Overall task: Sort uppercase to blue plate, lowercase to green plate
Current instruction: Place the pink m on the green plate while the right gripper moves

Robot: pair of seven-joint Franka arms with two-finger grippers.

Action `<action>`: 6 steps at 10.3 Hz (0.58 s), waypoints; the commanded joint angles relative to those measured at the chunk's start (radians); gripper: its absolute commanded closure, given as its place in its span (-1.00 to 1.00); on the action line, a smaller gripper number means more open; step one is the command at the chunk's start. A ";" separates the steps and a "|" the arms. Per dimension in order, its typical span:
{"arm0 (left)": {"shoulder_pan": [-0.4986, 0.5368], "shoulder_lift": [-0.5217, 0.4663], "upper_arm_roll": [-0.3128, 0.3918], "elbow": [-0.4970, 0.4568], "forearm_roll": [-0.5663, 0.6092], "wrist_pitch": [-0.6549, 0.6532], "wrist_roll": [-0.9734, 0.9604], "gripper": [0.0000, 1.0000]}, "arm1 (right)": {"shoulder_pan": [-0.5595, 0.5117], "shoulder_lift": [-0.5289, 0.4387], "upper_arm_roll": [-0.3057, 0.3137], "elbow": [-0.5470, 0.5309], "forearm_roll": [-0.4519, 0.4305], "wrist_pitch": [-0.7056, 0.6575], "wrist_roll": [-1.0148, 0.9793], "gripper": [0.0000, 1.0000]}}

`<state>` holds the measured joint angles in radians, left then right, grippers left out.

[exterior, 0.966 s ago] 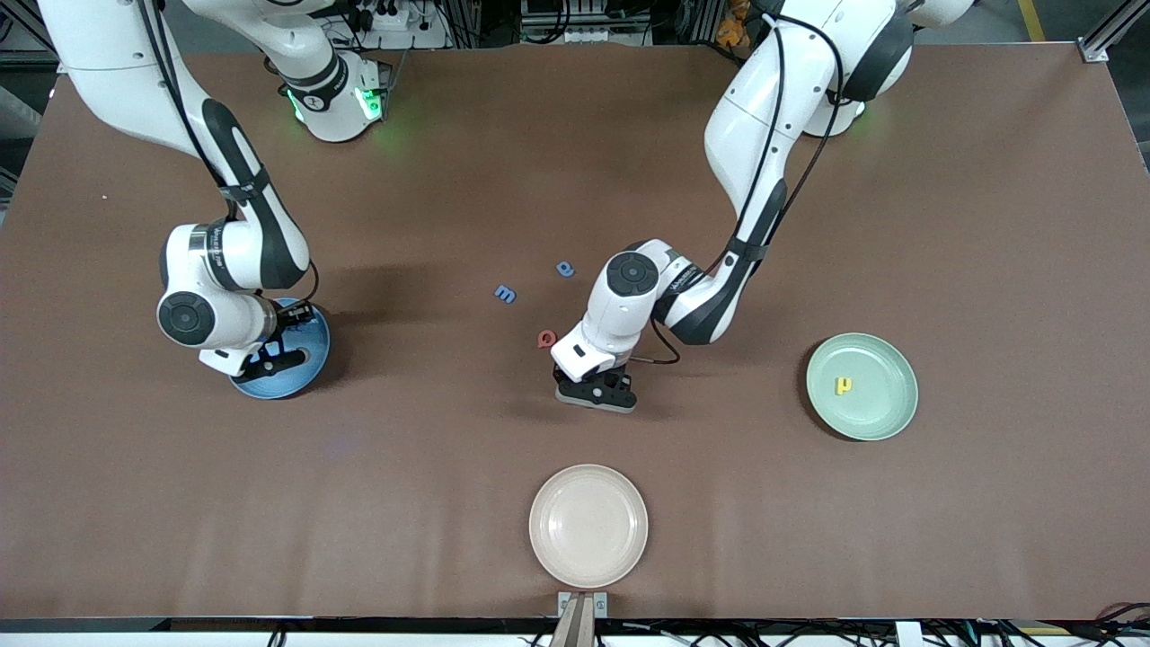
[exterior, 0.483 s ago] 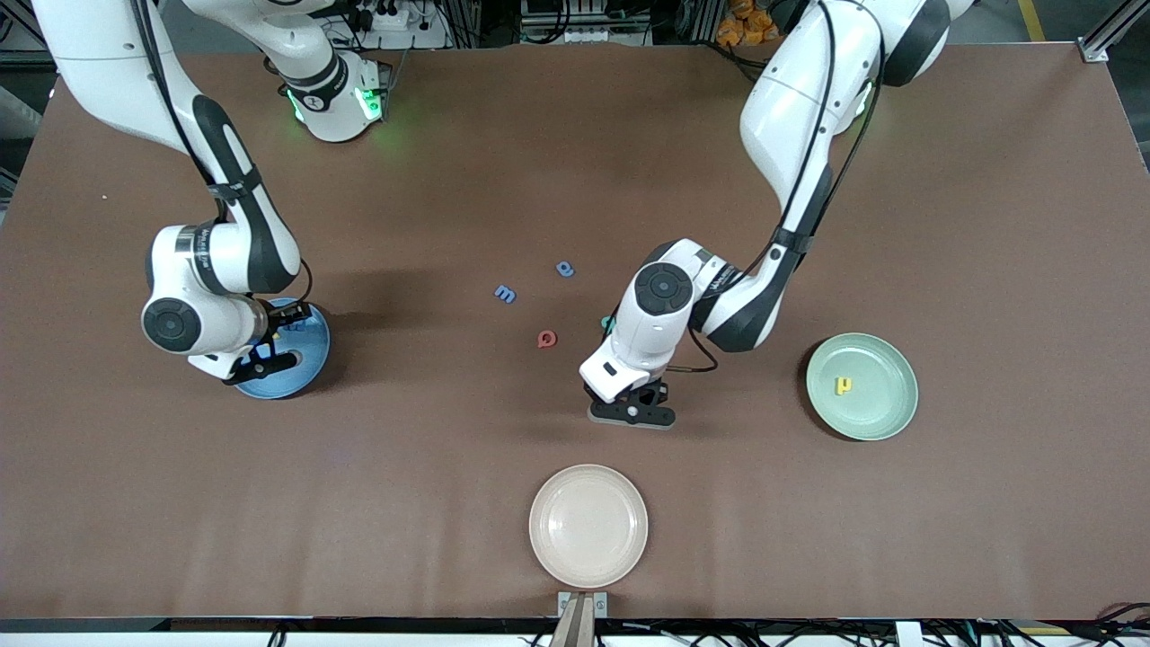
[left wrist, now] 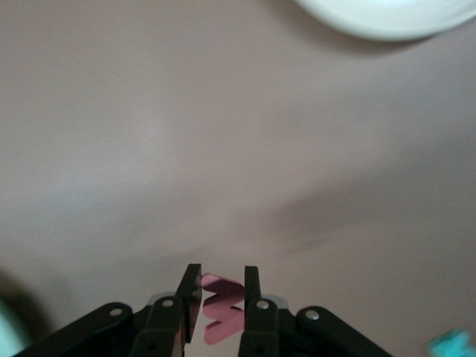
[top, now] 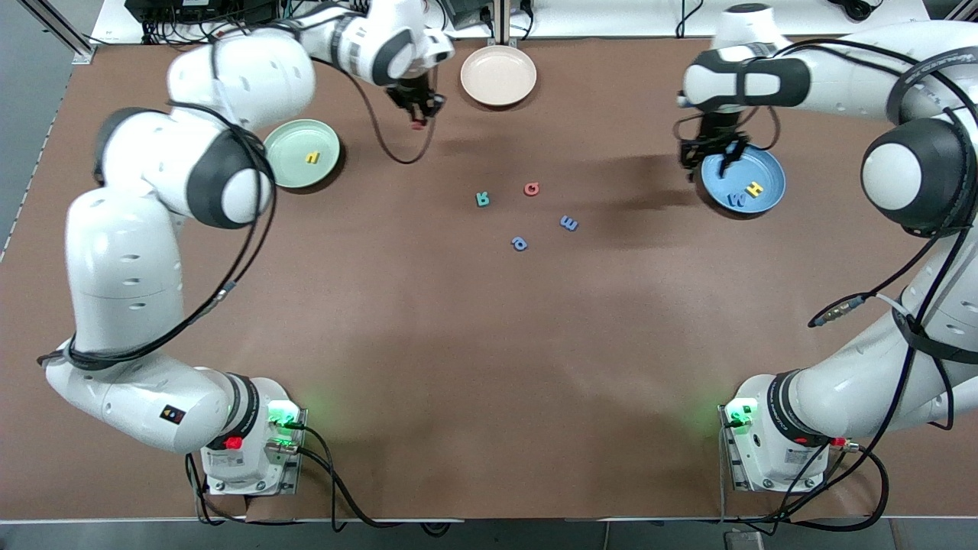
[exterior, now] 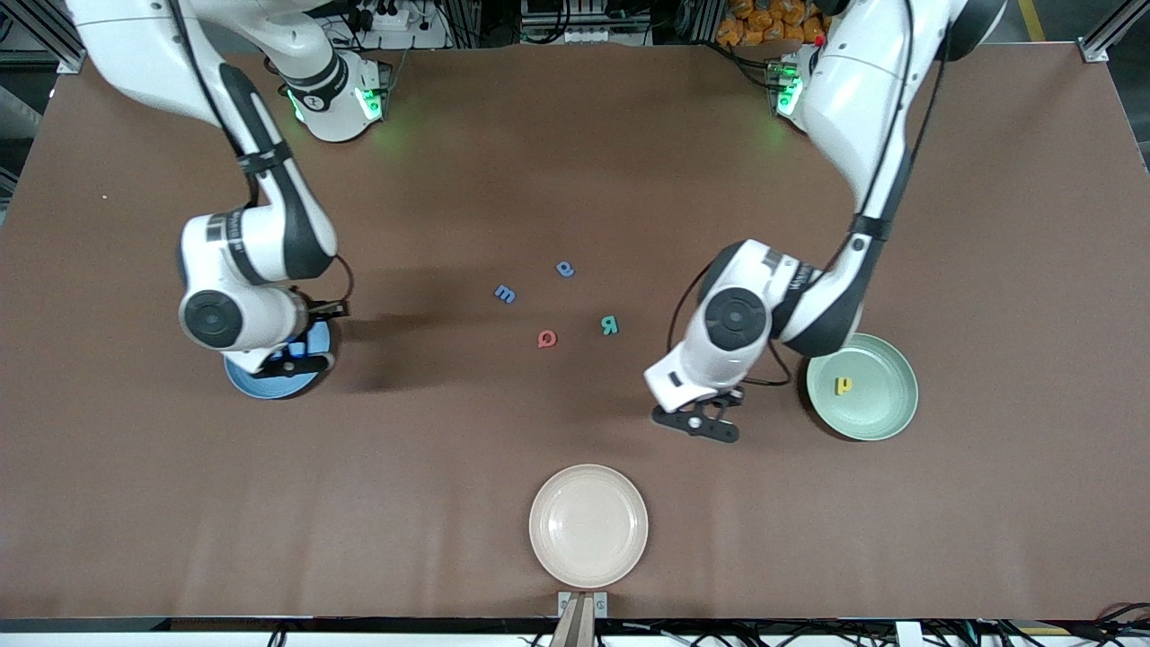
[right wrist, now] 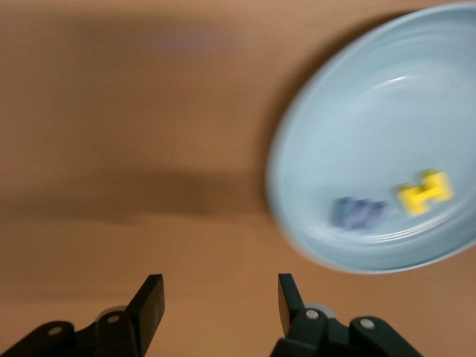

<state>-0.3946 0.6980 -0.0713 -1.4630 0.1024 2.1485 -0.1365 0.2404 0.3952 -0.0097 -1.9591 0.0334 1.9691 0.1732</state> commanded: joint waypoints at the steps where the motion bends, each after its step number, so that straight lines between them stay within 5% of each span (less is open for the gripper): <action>1: 0.087 -0.135 -0.007 -0.207 0.023 0.004 0.144 1.00 | 0.037 -0.018 0.052 -0.012 0.095 0.033 0.170 -0.41; 6: 0.172 -0.204 0.059 -0.362 0.154 0.002 0.228 1.00 | 0.155 0.014 0.177 -0.012 0.102 0.290 0.733 -0.40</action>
<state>-0.2412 0.5481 -0.0350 -1.7577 0.2325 2.1465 0.0382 0.3662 0.4017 0.1373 -1.9630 0.1207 2.1783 0.7400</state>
